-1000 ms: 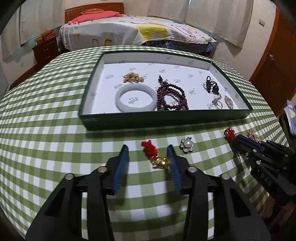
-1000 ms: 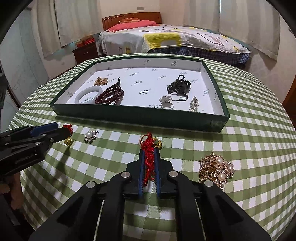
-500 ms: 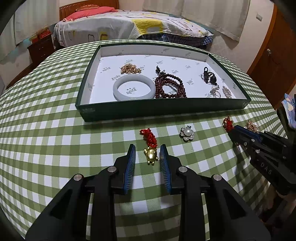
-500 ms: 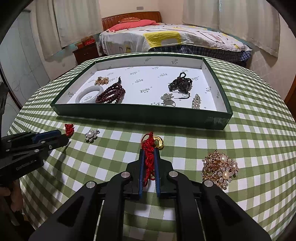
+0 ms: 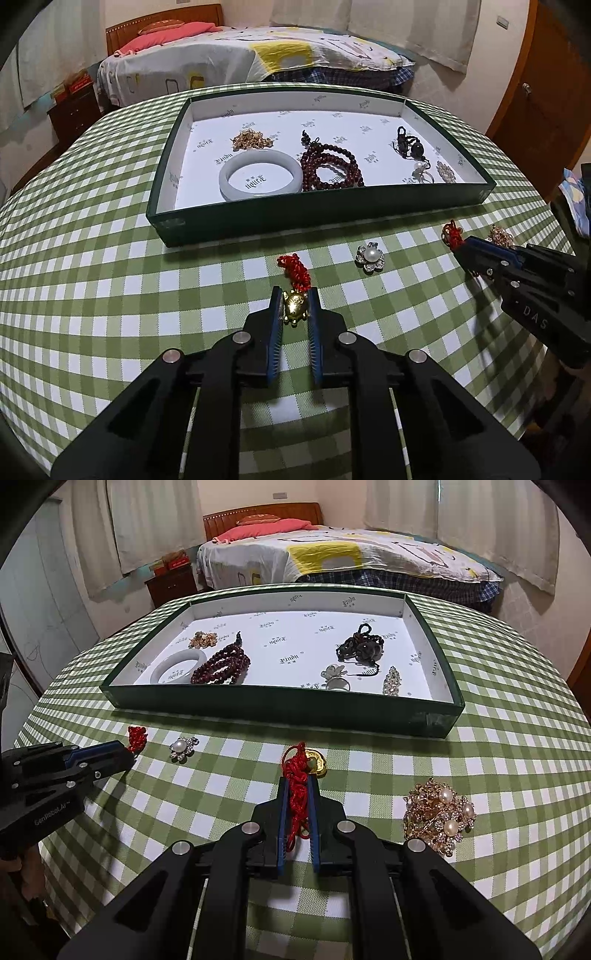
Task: Organize jewelry
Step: 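Carry both red charms into the green box and open both tools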
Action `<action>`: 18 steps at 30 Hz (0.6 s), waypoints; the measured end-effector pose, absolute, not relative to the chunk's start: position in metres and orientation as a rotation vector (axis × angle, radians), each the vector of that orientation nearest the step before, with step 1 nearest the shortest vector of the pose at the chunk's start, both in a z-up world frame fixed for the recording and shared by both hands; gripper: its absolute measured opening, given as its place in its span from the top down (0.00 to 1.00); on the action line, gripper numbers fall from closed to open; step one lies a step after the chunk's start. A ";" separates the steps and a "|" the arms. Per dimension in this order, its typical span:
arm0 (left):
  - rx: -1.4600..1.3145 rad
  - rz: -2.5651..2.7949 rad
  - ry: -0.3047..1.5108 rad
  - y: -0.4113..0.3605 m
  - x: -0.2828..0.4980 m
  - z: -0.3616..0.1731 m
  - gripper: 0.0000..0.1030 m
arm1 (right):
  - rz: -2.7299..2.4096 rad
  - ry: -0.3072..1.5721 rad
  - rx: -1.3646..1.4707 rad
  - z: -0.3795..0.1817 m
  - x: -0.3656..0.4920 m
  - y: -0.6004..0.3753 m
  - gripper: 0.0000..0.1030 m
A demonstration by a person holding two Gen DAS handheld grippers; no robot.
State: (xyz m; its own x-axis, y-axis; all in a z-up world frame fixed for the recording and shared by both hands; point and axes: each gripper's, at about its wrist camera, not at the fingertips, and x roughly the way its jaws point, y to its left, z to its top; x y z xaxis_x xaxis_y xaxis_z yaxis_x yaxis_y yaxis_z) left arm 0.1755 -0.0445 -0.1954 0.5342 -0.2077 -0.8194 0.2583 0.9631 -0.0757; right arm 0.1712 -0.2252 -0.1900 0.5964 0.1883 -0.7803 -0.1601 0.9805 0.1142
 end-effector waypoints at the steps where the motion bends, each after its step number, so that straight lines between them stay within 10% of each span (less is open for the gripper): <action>1: 0.057 -0.277 0.967 -0.044 0.175 -0.195 0.87 | 0.201 0.905 0.034 -0.189 0.171 -0.225 0.90; 18: 0.023 -0.267 0.886 -0.034 0.167 -0.165 0.87 | 0.211 0.823 0.040 -0.161 0.159 -0.222 0.90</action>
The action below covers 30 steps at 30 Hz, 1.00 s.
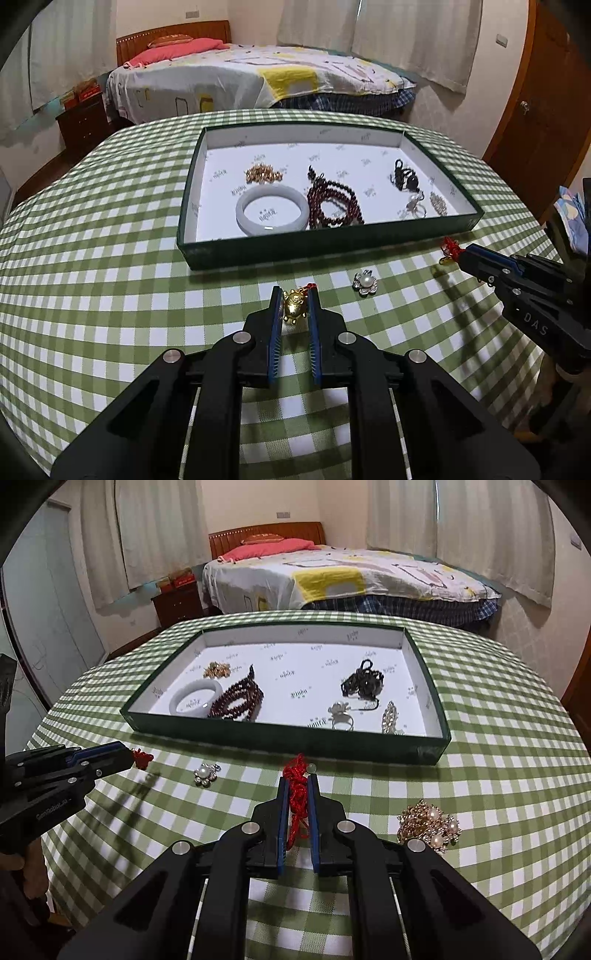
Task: Organize jewelry
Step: 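Carry both red charms into the green box and open both tools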
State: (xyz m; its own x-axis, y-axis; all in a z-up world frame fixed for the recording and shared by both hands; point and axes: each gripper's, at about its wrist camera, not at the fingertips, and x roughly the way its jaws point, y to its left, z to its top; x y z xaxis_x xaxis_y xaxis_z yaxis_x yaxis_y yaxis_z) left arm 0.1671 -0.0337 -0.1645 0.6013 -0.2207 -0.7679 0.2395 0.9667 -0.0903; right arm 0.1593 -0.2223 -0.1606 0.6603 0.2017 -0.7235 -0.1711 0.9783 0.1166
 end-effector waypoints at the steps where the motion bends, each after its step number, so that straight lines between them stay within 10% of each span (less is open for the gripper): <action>1: 0.022 -0.267 0.883 -0.034 0.166 -0.163 0.87 | 0.211 0.819 0.041 -0.159 0.158 -0.224 0.90; 30: -0.044 -0.312 0.654 -0.049 0.206 -0.081 0.87 | 0.224 0.585 0.030 -0.074 0.191 -0.224 0.90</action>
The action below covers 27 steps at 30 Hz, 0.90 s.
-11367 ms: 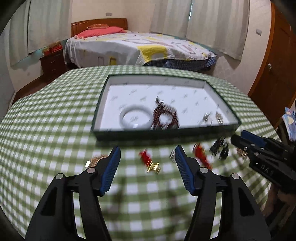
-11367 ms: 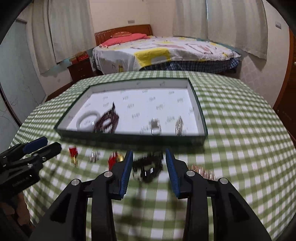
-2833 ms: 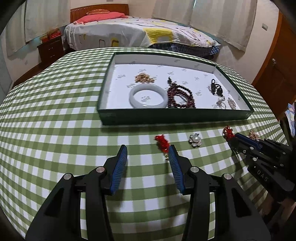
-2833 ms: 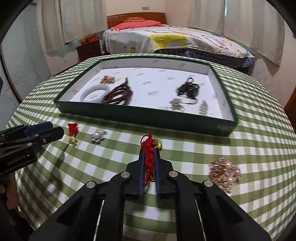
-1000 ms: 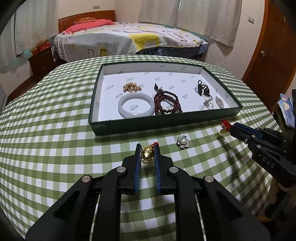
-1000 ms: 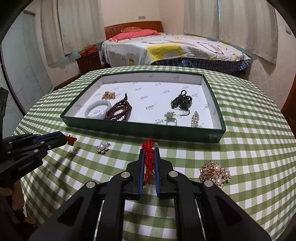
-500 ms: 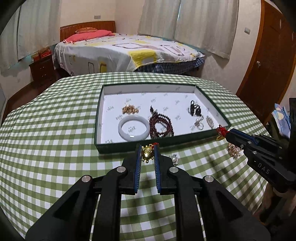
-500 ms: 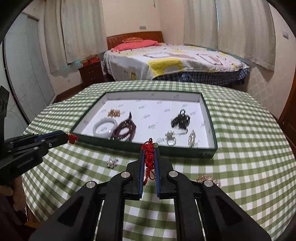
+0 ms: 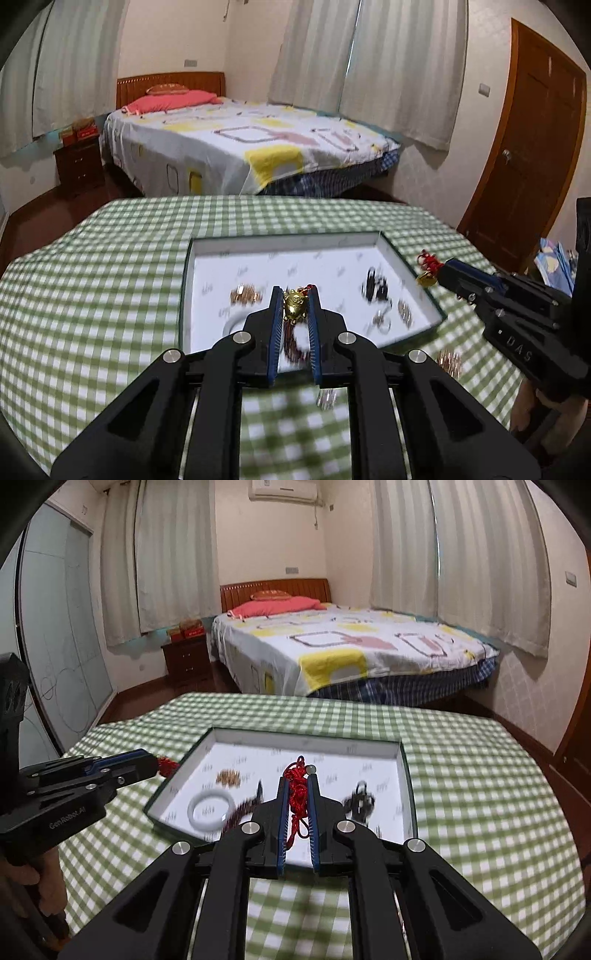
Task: Organize jewelry
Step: 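Carry both red charms into the green box and open both tools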
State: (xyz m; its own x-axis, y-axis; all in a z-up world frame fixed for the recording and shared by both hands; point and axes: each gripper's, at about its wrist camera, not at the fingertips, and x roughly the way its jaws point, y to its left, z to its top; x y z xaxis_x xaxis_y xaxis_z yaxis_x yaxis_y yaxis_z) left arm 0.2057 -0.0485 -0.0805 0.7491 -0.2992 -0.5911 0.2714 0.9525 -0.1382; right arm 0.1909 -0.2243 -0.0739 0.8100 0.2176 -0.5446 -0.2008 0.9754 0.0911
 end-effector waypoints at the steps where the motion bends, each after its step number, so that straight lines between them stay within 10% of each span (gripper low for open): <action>1: -0.048 -0.314 0.646 -0.051 0.211 -0.079 0.87 | 0.225 0.579 0.030 -0.073 0.196 -0.224 0.90; 27: -0.005 -0.270 0.877 -0.084 0.336 -0.177 0.87 | 0.192 0.798 -0.007 -0.167 0.312 -0.213 0.90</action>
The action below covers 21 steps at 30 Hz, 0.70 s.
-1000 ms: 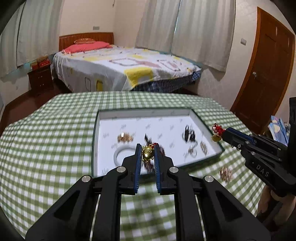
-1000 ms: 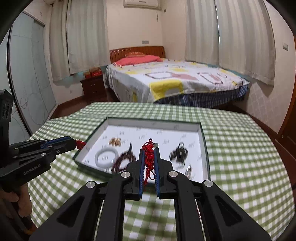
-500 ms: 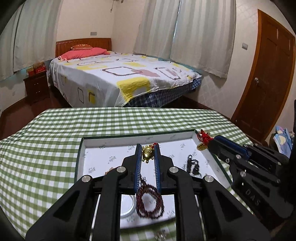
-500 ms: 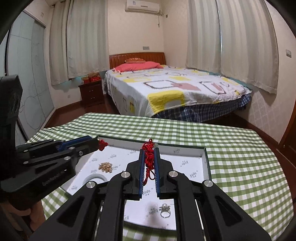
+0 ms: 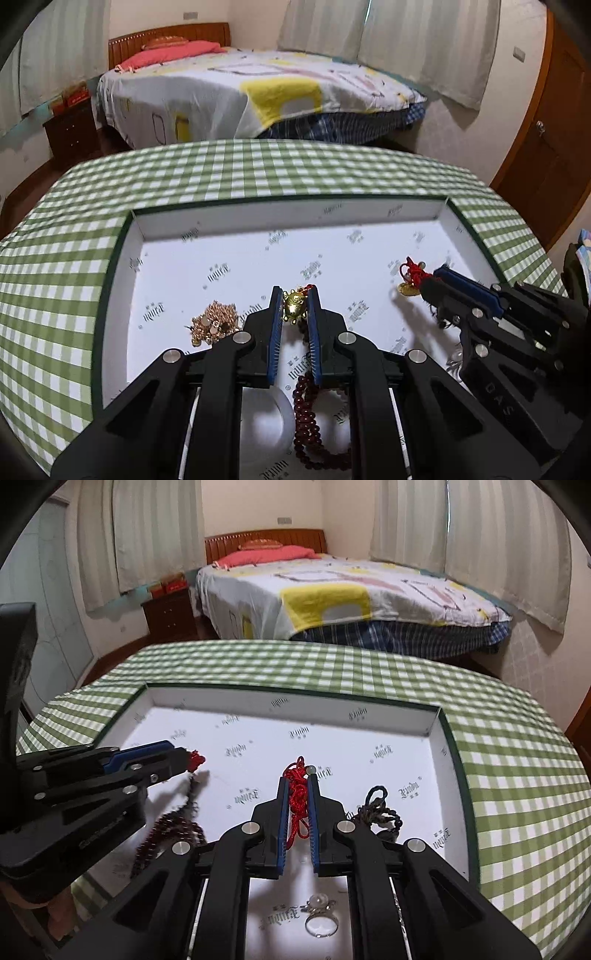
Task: Organize jewelry
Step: 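Carry both red charms into the green box and open both tools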
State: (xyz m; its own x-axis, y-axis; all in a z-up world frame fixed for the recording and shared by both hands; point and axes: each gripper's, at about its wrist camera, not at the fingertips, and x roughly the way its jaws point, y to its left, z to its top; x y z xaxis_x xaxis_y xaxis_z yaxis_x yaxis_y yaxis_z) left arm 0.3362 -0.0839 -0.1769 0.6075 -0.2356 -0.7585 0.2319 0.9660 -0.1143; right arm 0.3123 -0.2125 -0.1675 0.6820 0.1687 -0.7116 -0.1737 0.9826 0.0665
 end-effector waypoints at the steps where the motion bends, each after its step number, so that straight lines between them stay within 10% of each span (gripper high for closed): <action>1: -0.002 -0.273 0.888 -0.084 0.337 -0.180 0.87 | 0.190 0.807 -0.006 -0.170 0.314 -0.213 0.90; 14: -0.002 -0.279 0.923 -0.085 0.342 -0.188 0.75 | 0.194 0.851 0.021 -0.179 0.319 -0.215 0.87; 16: -0.010 -0.278 0.922 -0.084 0.341 -0.188 0.71 | 0.193 0.851 0.031 -0.180 0.318 -0.217 0.66; 21: -0.013 -0.278 0.919 -0.083 0.339 -0.188 0.64 | 0.191 0.834 0.026 -0.176 0.316 -0.217 0.62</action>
